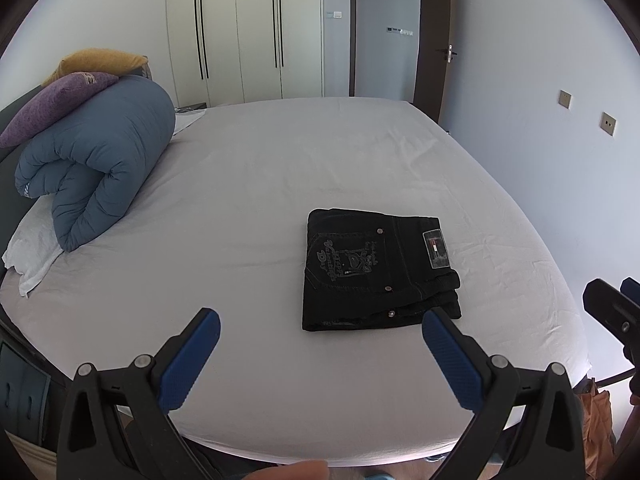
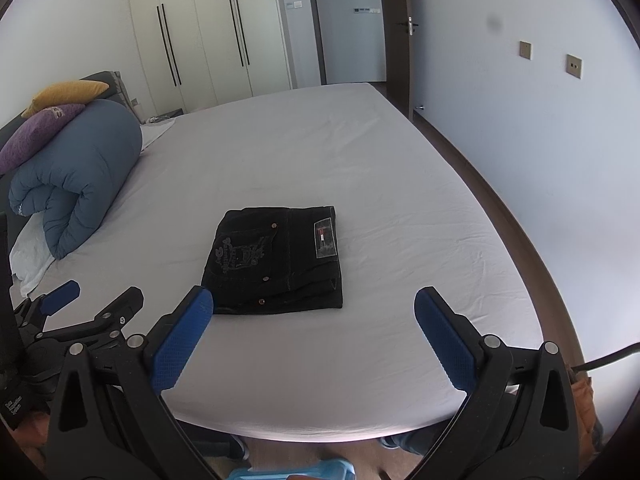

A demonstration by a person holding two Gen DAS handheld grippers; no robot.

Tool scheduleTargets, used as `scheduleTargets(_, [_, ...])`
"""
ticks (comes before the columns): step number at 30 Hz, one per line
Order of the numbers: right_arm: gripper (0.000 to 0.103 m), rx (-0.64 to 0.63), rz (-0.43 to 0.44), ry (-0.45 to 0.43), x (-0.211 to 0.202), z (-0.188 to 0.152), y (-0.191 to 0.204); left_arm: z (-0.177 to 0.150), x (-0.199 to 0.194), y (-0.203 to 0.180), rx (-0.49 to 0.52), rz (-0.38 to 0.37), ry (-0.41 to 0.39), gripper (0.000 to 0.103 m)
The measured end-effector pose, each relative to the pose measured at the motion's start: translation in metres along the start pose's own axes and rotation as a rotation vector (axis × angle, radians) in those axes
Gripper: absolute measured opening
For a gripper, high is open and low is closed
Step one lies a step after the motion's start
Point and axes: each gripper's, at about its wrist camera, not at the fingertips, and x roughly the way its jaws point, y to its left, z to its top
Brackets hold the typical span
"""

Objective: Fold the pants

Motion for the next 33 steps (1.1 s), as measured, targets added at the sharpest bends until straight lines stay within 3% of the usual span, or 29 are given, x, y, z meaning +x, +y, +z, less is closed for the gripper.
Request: scheduleTargets(33, [0.103,-0.008,0.01,0.031,0.013,-0.011,0.006,-0.01,0.005,-0.003,-0.024,-0.015,0.03,0.103])
